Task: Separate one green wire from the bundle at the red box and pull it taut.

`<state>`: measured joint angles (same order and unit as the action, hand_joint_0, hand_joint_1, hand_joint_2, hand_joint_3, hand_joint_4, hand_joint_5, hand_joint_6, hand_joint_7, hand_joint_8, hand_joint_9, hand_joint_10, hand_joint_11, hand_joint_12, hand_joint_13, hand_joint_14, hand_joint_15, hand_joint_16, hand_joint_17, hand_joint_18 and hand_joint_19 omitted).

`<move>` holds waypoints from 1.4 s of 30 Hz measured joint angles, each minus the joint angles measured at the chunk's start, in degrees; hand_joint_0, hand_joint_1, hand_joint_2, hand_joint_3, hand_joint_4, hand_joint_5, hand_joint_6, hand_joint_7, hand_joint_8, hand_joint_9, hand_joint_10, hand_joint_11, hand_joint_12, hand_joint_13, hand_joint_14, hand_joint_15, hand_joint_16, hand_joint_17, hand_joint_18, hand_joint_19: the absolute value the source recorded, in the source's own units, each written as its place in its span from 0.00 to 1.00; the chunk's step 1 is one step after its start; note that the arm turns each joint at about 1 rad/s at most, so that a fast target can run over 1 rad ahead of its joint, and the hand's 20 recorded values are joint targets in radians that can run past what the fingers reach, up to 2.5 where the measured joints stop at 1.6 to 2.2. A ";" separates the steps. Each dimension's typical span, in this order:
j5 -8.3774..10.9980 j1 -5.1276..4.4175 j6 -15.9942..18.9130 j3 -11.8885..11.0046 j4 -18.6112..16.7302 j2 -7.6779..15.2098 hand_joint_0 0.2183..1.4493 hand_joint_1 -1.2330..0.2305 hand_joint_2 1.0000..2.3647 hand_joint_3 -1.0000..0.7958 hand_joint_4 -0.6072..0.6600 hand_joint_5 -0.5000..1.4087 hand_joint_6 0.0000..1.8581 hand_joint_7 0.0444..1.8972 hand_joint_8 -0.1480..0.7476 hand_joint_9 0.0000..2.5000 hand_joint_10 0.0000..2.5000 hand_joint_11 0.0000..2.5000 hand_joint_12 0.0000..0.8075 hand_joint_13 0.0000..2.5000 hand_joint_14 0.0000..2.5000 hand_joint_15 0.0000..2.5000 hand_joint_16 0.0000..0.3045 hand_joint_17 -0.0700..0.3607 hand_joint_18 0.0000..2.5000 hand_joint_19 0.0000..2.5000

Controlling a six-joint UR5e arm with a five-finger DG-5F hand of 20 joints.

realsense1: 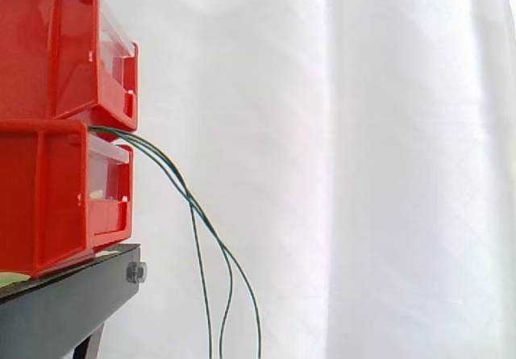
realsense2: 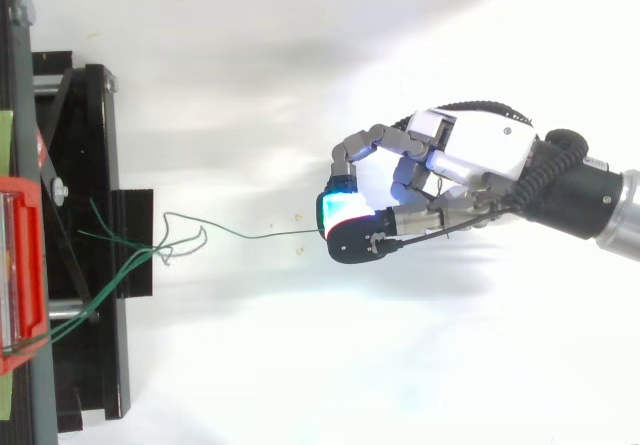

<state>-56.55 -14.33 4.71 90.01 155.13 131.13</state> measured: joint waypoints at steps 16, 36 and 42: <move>0.00 0.00 0.01 -0.01 -0.01 0.01 0.33 0.30 0.01 0.52 0.48 0.22 0.48 0.63 0.50 0.65 0.57 0.53 0.47 0.60 0.72 0.39 0.20 0.48 0.53 0.46; 0.02 0.00 0.02 0.00 0.00 0.00 0.33 0.30 0.01 0.52 0.48 0.22 0.48 0.63 0.49 0.65 0.57 0.54 0.47 0.60 0.72 0.38 0.20 0.48 0.53 0.46; 0.02 0.00 0.01 -0.01 -0.01 0.00 0.33 0.30 0.01 0.52 0.48 0.22 0.48 0.62 0.49 0.64 0.57 0.53 0.47 0.60 0.72 0.39 0.20 0.48 0.53 0.46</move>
<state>-56.53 -14.33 4.72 90.00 155.13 131.13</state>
